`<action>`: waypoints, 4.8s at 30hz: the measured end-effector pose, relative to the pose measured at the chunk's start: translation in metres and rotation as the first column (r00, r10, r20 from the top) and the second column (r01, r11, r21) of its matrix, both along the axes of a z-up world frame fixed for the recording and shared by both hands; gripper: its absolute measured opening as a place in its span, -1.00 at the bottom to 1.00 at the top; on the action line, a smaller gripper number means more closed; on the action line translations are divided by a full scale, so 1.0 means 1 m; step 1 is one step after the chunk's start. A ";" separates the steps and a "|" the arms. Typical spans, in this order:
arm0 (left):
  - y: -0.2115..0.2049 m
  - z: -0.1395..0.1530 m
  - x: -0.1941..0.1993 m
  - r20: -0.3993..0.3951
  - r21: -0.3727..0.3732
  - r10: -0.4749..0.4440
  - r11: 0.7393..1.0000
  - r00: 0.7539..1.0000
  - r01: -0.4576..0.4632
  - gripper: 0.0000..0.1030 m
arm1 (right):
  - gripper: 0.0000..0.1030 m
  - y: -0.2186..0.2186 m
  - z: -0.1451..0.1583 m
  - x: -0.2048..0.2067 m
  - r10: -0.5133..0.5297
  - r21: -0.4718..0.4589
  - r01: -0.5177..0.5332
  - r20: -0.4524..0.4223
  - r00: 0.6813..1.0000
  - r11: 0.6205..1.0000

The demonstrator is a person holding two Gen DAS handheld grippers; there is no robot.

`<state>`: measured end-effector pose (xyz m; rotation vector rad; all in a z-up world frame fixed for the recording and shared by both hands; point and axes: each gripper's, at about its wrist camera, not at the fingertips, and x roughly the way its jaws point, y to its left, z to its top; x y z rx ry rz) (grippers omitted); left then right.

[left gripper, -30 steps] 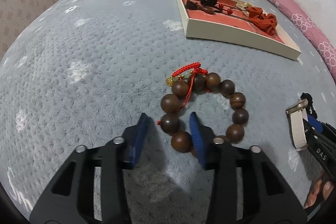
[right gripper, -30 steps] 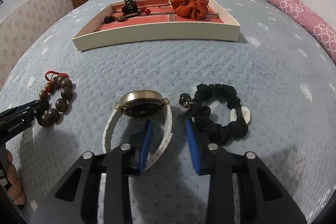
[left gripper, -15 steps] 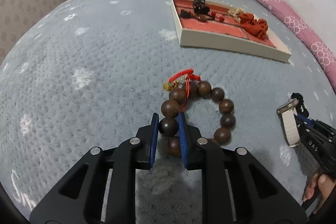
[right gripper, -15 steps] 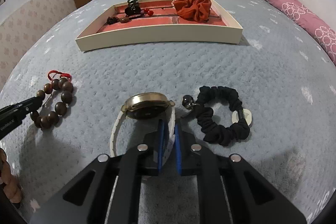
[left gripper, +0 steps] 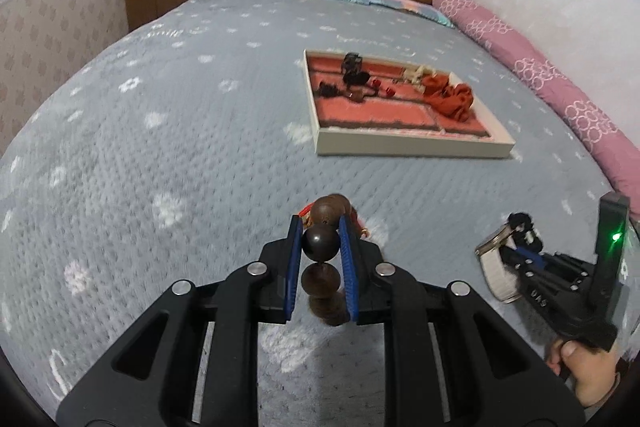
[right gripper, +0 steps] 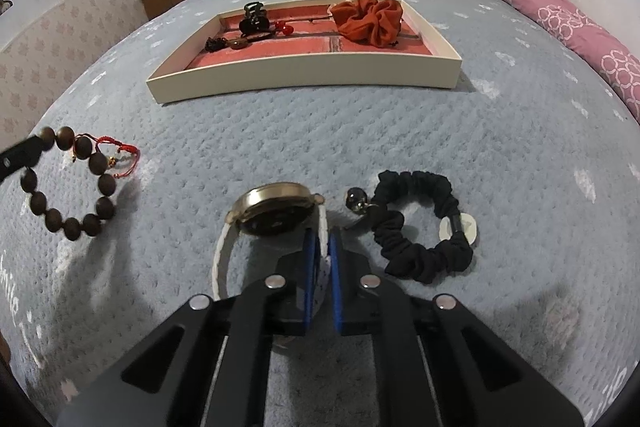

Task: Organize jewelry
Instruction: 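Carry the bead bracelet with the left tool while the right tool carries the watch to the tray, then open the left tool in the tray while the right tool releases the watch, then move the left tool to the red string pendant while the right tool approaches the black scrunchie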

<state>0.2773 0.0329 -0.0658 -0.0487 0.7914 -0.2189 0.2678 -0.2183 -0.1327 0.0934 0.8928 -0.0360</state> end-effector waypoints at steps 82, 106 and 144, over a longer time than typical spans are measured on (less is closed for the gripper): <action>-0.104 -0.059 0.287 -0.101 0.167 0.072 0.984 0.992 -0.055 -0.59 | -0.89 -0.085 0.013 0.267 -0.026 -0.123 0.031 0.044 0.999 0.992; -0.088 0.008 0.199 0.041 0.158 0.011 0.987 0.999 -0.018 0.91 | 0.54 -0.091 0.062 0.204 -0.007 -0.112 0.019 0.110 0.994 0.994; -0.002 -0.056 0.075 -0.065 0.056 0.094 0.994 0.994 -0.090 0.84 | 0.83 -0.094 0.012 0.022 -0.016 -0.152 0.023 0.050 0.999 0.988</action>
